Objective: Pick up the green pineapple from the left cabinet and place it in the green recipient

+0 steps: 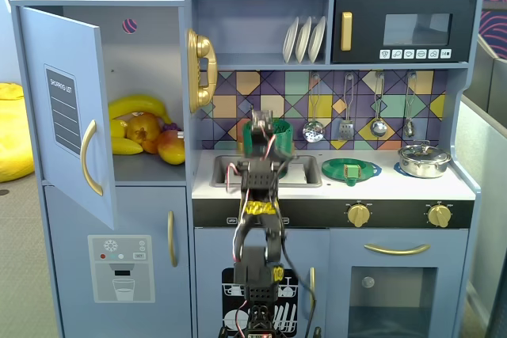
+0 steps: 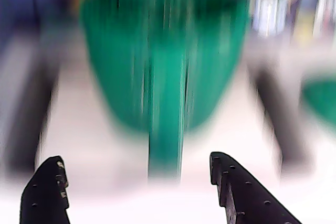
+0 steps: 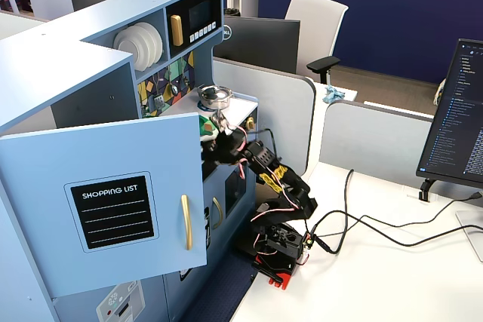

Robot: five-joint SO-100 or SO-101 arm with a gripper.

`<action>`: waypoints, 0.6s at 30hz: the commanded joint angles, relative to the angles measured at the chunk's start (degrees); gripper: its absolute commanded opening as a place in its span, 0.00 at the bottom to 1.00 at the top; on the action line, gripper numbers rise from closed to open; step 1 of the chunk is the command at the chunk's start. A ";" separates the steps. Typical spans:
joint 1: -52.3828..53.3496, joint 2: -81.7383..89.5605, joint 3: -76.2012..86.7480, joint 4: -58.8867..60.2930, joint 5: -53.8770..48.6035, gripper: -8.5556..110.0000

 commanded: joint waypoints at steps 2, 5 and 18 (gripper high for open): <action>1.23 10.28 14.33 10.72 -0.79 0.27; 1.32 15.29 28.13 10.11 2.72 0.24; -2.20 27.16 53.88 17.67 12.83 0.10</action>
